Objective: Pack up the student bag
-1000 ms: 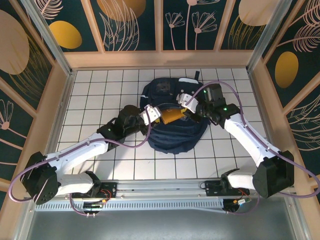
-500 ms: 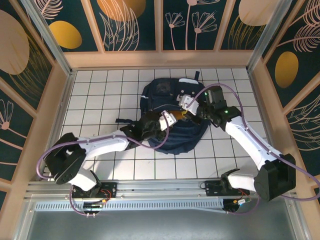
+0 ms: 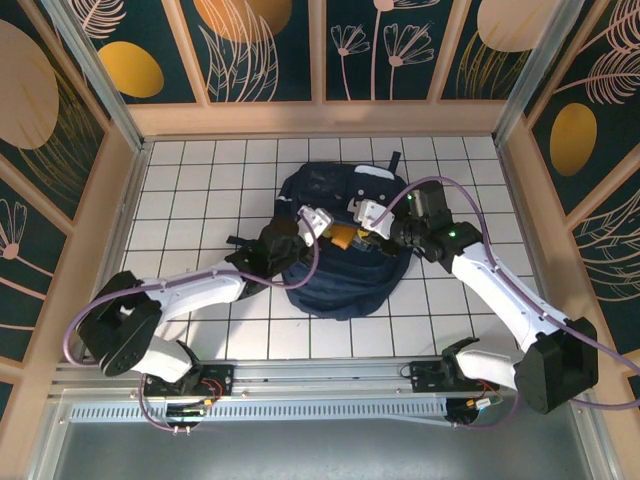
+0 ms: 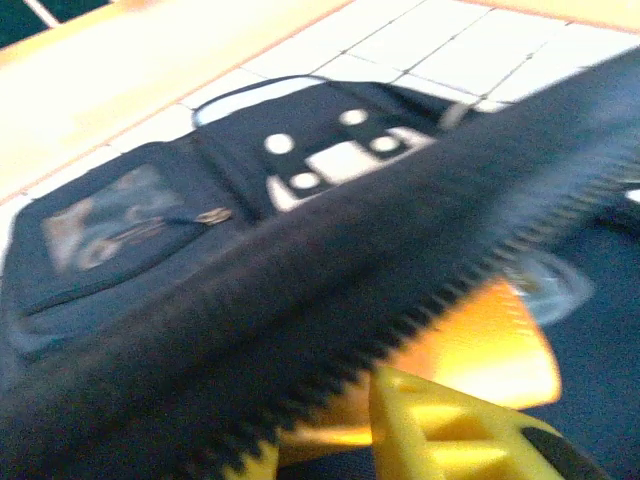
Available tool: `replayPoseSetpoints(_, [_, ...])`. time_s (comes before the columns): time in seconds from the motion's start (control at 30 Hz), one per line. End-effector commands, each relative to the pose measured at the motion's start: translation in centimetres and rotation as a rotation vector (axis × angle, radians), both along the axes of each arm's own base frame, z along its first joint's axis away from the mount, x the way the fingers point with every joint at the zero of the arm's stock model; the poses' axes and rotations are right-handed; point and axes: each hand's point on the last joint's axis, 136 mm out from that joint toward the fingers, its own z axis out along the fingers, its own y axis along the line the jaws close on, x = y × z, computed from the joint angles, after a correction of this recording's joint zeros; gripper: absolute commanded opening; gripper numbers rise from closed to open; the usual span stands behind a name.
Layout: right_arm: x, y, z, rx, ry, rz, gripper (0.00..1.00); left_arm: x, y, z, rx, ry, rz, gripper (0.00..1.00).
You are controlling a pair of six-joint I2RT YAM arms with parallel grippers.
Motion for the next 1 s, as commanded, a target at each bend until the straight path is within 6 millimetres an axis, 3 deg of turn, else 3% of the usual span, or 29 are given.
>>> replayPoseSetpoints(0.0, [-0.1,-0.1,0.1,-0.035,-0.062,0.023,0.0,-2.5,0.5,5.5,-0.223,-0.077,-0.111,0.38])
replayPoseSetpoints(0.23, [-1.0,-1.3,-2.9,-0.229,-0.153,0.089,0.0,-5.5,8.2,8.1,-0.229,-0.209,0.048,0.52])
replayPoseSetpoints(0.37, [-0.4,-1.8,-3.3,-0.293,-0.196,0.099,0.0,-5.6,10.1,6.8,-0.173,-0.177,0.066,0.57])
replayPoseSetpoints(0.5, [-0.6,-2.2,-3.9,-0.379,-0.292,0.207,0.0,-4.9,10.2,5.0,-0.091,-0.183,0.042,0.59])
replayPoseSetpoints(0.73, [0.0,-3.2,-2.5,-0.421,-0.528,0.329,0.0,-3.1,6.7,-2.0,0.32,-0.095,-0.258,0.71])
replayPoseSetpoints(0.97, [-0.3,-4.0,-2.0,-0.4,-0.69,0.364,0.0,-0.6,7.0,-4.8,0.666,-0.227,-0.414,0.74])
